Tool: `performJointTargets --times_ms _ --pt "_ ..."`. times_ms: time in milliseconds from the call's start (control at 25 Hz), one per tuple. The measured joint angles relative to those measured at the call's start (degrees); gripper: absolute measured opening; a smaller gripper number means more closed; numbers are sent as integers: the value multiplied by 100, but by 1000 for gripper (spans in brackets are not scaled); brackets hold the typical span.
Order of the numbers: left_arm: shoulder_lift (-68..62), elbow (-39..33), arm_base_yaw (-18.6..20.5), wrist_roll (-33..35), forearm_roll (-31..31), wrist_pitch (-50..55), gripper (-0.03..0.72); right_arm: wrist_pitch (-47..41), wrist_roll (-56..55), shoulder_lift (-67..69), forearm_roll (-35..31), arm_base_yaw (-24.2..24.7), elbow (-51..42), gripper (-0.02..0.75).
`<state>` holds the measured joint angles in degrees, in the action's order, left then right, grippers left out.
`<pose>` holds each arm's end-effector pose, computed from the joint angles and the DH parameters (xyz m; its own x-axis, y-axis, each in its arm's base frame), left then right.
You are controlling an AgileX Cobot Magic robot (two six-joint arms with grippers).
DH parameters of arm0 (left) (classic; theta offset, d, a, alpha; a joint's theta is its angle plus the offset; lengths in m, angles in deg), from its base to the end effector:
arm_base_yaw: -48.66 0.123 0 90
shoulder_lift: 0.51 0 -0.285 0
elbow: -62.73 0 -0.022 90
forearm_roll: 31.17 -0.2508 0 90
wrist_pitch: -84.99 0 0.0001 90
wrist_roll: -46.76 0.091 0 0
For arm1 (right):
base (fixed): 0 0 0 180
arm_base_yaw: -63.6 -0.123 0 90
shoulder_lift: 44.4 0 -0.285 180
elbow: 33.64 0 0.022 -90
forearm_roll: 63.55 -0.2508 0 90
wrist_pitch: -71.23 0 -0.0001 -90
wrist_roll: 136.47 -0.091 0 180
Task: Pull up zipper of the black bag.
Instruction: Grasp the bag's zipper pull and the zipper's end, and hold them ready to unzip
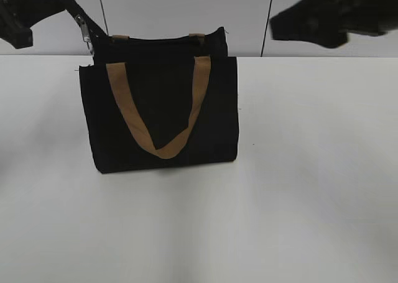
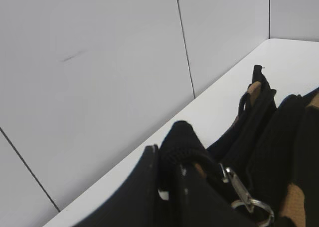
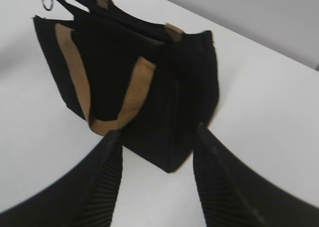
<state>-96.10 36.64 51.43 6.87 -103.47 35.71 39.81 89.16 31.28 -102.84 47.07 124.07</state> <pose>0.3171 -0.0504 0.2803 0.0804 0.2861 -0.9548 0.6993 0.6664 0.2585 0.2337 0.1007 0.3390 -0.4178 -0.3069 -0.8551 -0.6216 0.7830 0.0226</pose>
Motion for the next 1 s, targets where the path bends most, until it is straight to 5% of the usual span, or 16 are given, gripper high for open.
performJointTargets --times_ms 400,1000 --pt "0 0 0 0 112 79 24 703 -466 2197 -38 -1754 1623 357" --pt "0 0 -6 0 258 115 24 1118 -506 4325 -129 -2561 3434 357"
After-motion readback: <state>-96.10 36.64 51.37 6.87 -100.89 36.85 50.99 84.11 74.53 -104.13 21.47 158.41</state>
